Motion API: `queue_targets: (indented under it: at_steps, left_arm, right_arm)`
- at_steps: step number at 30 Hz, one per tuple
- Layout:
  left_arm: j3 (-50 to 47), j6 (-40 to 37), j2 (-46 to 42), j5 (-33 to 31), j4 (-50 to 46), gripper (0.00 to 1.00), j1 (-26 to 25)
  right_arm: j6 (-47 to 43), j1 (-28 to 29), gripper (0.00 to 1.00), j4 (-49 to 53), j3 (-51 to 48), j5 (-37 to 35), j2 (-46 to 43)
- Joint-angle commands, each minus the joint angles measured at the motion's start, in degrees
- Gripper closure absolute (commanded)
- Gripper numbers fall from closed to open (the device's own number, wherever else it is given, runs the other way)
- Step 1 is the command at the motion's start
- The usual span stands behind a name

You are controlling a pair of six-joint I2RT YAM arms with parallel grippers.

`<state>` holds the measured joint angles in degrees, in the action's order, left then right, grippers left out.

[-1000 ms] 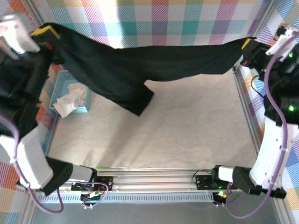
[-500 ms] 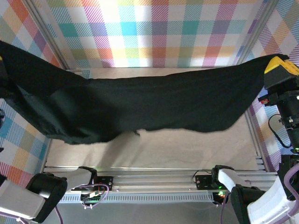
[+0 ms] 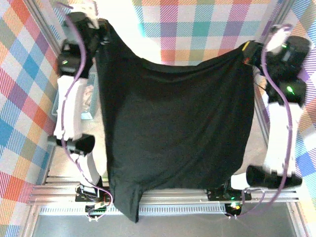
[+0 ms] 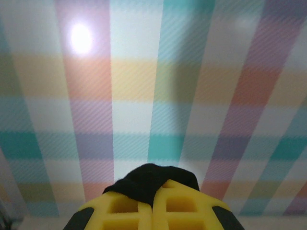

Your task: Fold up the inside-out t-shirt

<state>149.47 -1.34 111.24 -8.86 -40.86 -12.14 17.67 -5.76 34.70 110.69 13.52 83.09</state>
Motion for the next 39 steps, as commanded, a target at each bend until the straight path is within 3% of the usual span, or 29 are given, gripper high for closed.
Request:
queue_targets:
  at_steps: [1,5,6,8,9,11,13,15,17,21,24,27,34,37,39]
  left_arm:
    - [0.03,-1.16,7.77,1.37,3.48,1.00,1.24]
    - [4.73,-1.58,23.04,2.01,5.27,0.89,1.66]
    - [8.55,-1.35,27.44,2.20,4.16,0.75,1.83]
    - [15.24,-0.42,33.21,3.72,1.60,0.58,2.23]
    - [15.87,0.06,34.10,4.30,1.44,0.42,2.36]
    - [15.44,0.70,33.06,6.75,0.18,0.33,2.39]
    - [13.73,1.34,30.23,8.69,-1.17,0.25,2.36]
    - [9.68,1.54,25.23,10.62,-2.18,0.24,2.36]
    - [2.46,1.61,18.52,12.01,-1.34,0.24,2.38]
    - [-21.06,2.94,-0.94,12.10,5.50,0.22,2.39]
    - [-36.71,8.47,-13.44,12.68,8.91,0.23,2.36]
    - [-54.38,16.47,-22.57,17.27,17.27,0.22,2.37]
    - [-78.47,23.91,-28.73,17.22,20.02,0.22,2.39]
    - [-88.37,26.60,-31.91,18.70,23.87,0.22,1.97]
    - [-91.49,27.03,-29.63,20.45,25.44,0.22,1.45]
  right_arm:
    - [-2.22,2.66,0.98,-9.22,-3.78,-2.00,10.61]
    - [-2.77,4.81,0.84,-10.62,5.69,-5.52,32.14]
    - [-3.50,5.35,0.78,-7.50,12.60,-6.65,39.01]
    - [-4.47,5.94,0.66,1.70,28.34,-8.03,50.62]
    - [-4.74,6.09,0.62,5.77,35.40,-8.80,55.09]
    - [-5.86,6.24,0.58,11.78,44.25,-8.66,59.29]
    - [-7.51,6.82,0.53,14.87,44.66,-7.91,58.10]
    - [-10.14,8.23,0.51,14.89,35.98,-8.20,51.99]
    - [-11.76,10.06,0.50,10.30,20.80,-8.16,42.75]
    - [-13.17,13.14,0.47,0.80,-8.60,-5.44,24.44]
    - [-11.72,15.81,0.43,-0.54,-22.67,-1.29,15.37]
    - [-9.17,18.23,0.41,-5.22,-34.75,3.90,9.03]
    - [-2.23,18.34,0.38,-8.22,-38.42,11.95,12.61]
    - [-1.49,18.00,0.37,-3.85,-40.96,2.11,11.50]
    - [-1.81,17.72,0.36,-4.52,-44.04,-3.13,11.32]
